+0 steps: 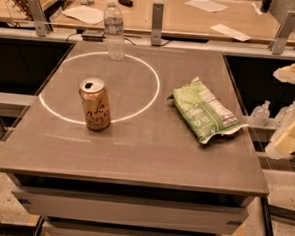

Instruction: Move water bottle near green jalapeno chip bag

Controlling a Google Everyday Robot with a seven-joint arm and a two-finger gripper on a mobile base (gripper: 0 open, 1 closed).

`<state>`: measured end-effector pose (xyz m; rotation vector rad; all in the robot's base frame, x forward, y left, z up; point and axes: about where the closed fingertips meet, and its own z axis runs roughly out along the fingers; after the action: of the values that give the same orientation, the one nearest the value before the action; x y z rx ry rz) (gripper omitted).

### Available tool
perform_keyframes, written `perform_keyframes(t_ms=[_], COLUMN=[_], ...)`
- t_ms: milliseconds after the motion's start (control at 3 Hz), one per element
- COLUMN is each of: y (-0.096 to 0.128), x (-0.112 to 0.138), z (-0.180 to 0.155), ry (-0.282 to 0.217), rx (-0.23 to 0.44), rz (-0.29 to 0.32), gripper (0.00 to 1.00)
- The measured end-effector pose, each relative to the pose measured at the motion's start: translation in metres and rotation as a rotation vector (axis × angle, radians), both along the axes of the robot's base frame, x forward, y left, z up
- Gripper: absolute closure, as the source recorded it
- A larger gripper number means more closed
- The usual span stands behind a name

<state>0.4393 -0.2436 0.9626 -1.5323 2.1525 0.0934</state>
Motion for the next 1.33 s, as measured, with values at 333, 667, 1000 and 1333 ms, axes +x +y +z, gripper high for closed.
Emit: perform_keyframes(t_ms=[333,667,1000,1333], y=[-0.033,-0.049,-0.053,-0.053], x=[0.003,0.010,0.021,0.032], z=[-0.014,-0.024,-0.016,-0.016], ry=[-0.086,-0.181,-0.249,-0.261], rx=[0.166,0.350,0.523,0.585], rz=[-0.002,-0.006,-0.048,-0.170], gripper=[0.00,0.00,0.00,0.00])
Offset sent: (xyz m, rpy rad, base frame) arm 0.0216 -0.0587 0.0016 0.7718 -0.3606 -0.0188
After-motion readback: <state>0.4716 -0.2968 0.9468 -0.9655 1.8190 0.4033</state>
